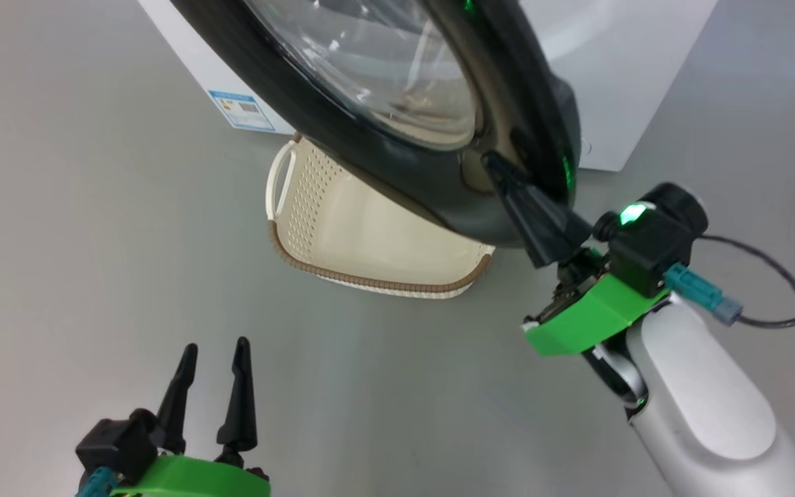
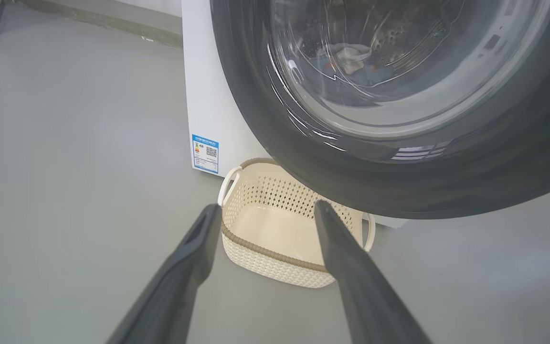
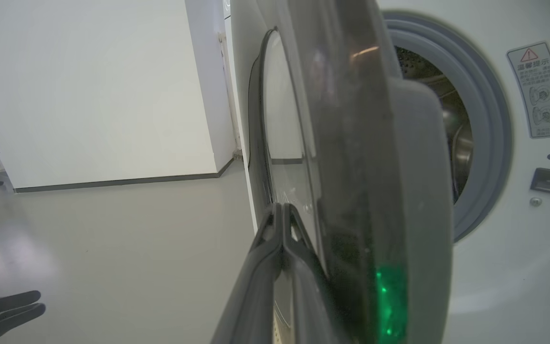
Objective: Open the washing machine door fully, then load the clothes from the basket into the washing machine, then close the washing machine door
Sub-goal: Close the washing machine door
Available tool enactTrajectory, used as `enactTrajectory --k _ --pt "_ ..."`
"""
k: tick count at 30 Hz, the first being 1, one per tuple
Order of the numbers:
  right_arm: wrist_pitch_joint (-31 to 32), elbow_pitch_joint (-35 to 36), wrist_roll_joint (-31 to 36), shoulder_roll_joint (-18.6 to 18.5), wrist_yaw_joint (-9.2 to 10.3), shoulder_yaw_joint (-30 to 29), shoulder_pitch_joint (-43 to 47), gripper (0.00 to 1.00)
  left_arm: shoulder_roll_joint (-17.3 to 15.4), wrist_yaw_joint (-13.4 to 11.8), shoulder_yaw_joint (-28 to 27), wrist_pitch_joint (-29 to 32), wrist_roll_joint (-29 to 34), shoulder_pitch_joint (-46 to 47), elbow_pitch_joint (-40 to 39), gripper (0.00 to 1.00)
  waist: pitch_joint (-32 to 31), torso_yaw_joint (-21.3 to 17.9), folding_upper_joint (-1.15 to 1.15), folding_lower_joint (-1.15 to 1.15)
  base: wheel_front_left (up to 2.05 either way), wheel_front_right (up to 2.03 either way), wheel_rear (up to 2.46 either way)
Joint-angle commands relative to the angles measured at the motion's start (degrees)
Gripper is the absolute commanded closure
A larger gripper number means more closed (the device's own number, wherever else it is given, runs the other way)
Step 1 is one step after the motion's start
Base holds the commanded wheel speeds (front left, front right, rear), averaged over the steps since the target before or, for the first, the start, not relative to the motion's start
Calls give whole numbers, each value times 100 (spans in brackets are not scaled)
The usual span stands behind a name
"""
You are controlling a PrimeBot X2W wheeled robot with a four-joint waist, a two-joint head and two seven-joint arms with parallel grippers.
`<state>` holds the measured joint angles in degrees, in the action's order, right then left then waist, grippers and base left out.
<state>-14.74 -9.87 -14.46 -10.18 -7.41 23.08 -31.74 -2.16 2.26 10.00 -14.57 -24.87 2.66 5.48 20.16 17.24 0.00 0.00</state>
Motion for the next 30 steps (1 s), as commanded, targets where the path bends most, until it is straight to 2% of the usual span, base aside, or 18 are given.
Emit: enactTrajectory --k 1,19,30 --pt "-26 130 -65 62 -8 47 -93 100 -72 -45 -165 -43 -36 130 -156 0 126 -3 0 0 0 0 0" --pt "-26 -12 -97 -468 -8 -107 -1725 100 -72 -198 227 -43 -145 386 -412 0 1091 -249 0 0 0 0 0" --pt "-26 -424 -118 -1063 -8 -86 -2746 100 -72 -212 531 -43 -265 830 -591 0 1585 179 0 0 0 0 0"
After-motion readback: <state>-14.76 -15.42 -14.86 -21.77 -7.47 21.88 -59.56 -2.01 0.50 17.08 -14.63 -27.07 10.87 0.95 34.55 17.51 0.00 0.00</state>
